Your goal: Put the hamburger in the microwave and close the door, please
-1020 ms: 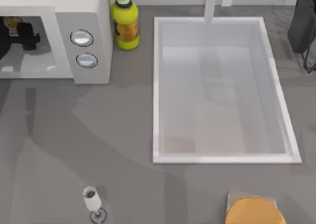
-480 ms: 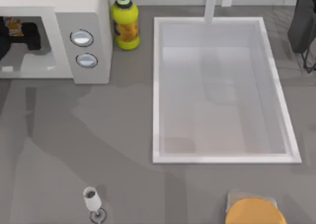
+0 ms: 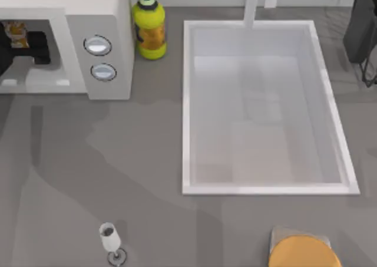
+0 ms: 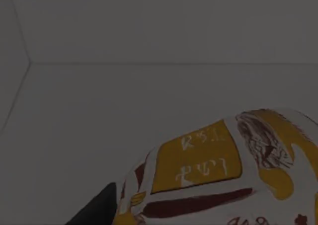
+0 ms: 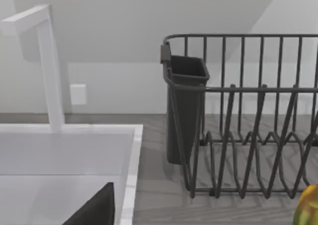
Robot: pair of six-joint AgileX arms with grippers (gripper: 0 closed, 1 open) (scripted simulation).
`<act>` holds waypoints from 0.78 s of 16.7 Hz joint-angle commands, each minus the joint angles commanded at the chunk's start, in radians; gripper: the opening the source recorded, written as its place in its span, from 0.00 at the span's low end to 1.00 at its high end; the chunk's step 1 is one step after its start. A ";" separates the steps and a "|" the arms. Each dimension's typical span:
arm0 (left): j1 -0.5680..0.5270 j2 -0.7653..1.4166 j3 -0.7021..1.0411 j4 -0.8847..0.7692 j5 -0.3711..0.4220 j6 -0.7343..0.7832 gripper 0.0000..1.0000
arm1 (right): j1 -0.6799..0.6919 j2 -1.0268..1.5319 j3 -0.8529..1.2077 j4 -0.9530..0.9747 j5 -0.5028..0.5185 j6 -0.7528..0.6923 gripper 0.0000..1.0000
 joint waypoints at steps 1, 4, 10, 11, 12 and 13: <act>0.004 -0.021 -0.041 0.022 0.010 0.003 1.00 | 0.000 0.000 0.000 0.000 0.000 0.000 1.00; 0.026 -0.106 -0.223 0.111 0.039 0.013 1.00 | 0.000 0.000 0.000 0.000 0.000 0.000 1.00; 0.096 -0.327 -0.682 0.319 0.087 0.031 1.00 | 0.000 0.000 0.000 0.000 0.000 0.000 1.00; 0.107 -0.353 -0.732 0.345 0.091 0.034 1.00 | 0.000 0.000 0.000 0.000 0.000 0.000 1.00; 0.117 -0.374 -0.770 0.366 0.093 0.039 1.00 | 0.000 0.000 0.000 0.000 0.000 0.000 1.00; 0.124 -0.391 -0.799 0.383 0.094 0.043 1.00 | 0.000 0.000 0.000 0.000 0.000 0.000 1.00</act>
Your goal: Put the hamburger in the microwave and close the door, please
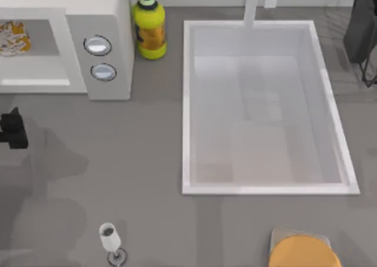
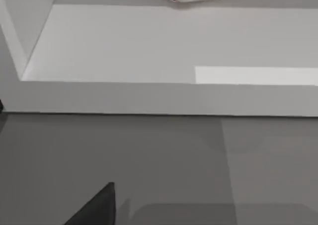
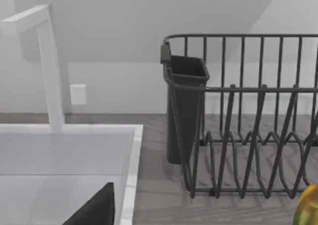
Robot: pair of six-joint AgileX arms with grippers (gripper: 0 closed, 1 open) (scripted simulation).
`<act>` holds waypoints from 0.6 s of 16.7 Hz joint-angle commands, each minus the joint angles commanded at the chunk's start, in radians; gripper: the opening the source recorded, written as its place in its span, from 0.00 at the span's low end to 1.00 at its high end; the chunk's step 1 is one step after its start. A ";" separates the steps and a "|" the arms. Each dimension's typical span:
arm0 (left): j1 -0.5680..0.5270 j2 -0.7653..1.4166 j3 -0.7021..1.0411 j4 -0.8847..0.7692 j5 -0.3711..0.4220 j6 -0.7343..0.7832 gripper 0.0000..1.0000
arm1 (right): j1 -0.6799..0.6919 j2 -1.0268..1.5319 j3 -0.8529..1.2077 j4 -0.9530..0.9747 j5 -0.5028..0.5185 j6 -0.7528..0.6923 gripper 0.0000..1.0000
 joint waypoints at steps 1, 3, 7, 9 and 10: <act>0.005 -0.012 -0.018 0.011 0.000 0.003 1.00 | 0.000 0.000 0.000 0.000 0.000 0.000 1.00; 0.008 -0.017 -0.025 0.016 0.000 0.005 1.00 | 0.000 0.000 0.000 0.000 0.000 0.000 1.00; 0.002 -0.014 -0.020 0.012 -0.001 0.005 1.00 | 0.000 0.000 0.000 0.000 0.000 0.000 1.00; 0.001 -0.050 0.002 -0.018 -0.002 0.009 1.00 | 0.000 0.000 0.000 0.000 0.000 0.000 1.00; -0.001 -0.082 0.012 -0.047 -0.001 0.010 1.00 | 0.000 0.000 0.000 0.000 0.000 0.000 1.00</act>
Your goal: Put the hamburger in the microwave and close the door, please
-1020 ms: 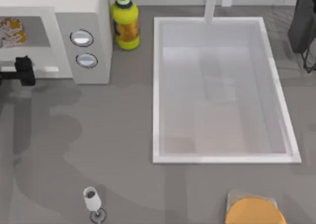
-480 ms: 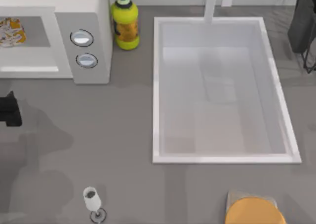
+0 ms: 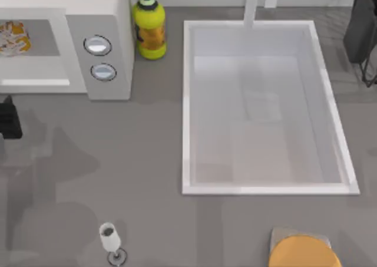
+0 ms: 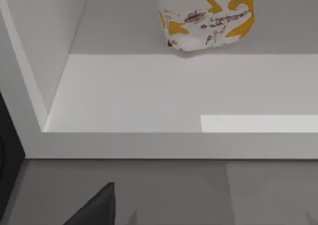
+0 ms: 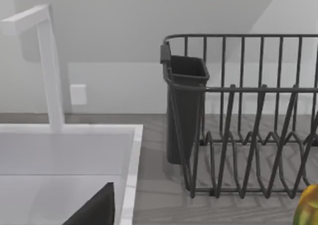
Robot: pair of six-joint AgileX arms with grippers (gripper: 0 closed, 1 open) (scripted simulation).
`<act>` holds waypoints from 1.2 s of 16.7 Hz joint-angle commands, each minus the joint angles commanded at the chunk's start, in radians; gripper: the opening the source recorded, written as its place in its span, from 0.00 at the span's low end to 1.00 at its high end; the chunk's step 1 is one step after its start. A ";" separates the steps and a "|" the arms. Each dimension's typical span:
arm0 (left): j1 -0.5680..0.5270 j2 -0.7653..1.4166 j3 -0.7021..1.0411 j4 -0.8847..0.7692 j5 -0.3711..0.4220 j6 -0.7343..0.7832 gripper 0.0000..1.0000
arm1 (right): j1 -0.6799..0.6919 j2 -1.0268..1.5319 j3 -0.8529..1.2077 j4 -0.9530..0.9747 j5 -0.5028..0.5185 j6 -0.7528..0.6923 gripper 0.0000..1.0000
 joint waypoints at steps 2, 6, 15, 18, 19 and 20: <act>-0.003 -0.077 0.017 -0.089 0.002 -0.001 1.00 | 0.000 0.000 0.000 0.000 0.000 0.000 1.00; -0.001 -0.232 0.042 -0.359 0.000 -0.009 1.00 | 0.000 0.000 0.000 0.000 0.000 0.000 1.00; 0.002 -0.399 0.102 -0.547 -0.006 -0.008 1.00 | 0.000 0.000 0.000 0.000 0.000 0.000 1.00; -0.007 -0.423 0.086 -0.561 -0.010 -0.011 1.00 | 0.000 0.000 0.000 0.000 0.000 0.000 1.00; -0.015 -0.449 0.072 -0.574 -0.015 -0.014 1.00 | 0.000 0.000 0.000 0.000 0.000 0.000 1.00; -0.025 -0.485 0.054 -0.591 -0.021 -0.017 1.00 | 0.000 0.000 0.000 0.000 0.000 0.000 1.00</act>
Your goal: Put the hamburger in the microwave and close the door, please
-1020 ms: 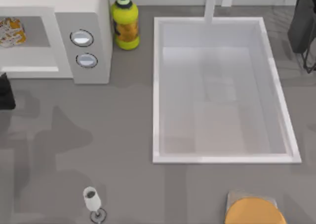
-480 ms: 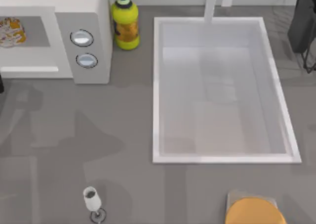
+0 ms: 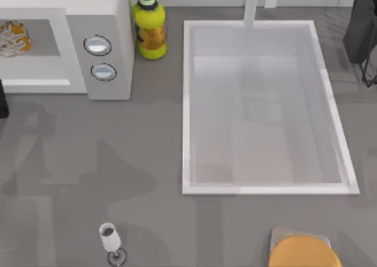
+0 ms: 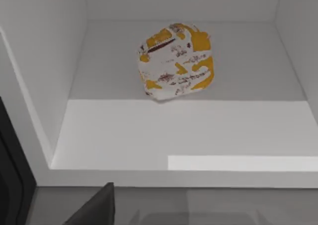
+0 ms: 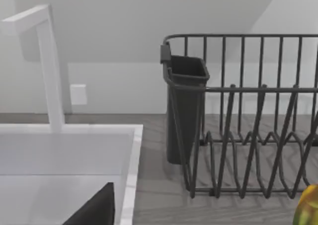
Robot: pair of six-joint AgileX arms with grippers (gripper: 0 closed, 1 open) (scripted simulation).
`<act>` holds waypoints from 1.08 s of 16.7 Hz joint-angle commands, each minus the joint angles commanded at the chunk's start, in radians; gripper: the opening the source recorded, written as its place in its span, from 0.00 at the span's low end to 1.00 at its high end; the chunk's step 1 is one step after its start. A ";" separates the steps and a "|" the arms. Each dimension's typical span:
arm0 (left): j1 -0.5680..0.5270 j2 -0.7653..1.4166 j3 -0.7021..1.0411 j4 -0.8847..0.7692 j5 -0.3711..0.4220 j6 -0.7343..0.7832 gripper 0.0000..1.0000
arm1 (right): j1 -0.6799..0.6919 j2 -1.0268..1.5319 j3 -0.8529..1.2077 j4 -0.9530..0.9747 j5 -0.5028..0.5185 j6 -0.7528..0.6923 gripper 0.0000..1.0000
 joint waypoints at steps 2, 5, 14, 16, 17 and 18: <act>-0.024 -0.104 -0.051 -0.046 -0.018 -0.007 1.00 | 0.000 0.000 0.000 0.000 0.000 0.000 1.00; -0.065 -0.329 -0.157 -0.144 -0.057 -0.018 1.00 | 0.000 0.000 0.000 0.000 0.000 0.000 1.00; -0.189 -1.135 -0.436 -0.395 -0.195 -0.080 1.00 | 0.000 0.000 0.000 0.000 0.000 0.000 1.00; -0.210 -1.244 -0.468 -0.422 -0.219 -0.091 1.00 | 0.000 0.000 0.000 0.000 0.000 0.000 1.00; -0.218 -1.283 -0.479 -0.431 -0.229 -0.094 1.00 | 0.000 0.000 0.000 0.000 0.000 0.000 1.00; -0.224 -1.311 -0.487 -0.437 -0.236 -0.097 1.00 | 0.000 0.000 0.000 0.000 0.000 0.000 1.00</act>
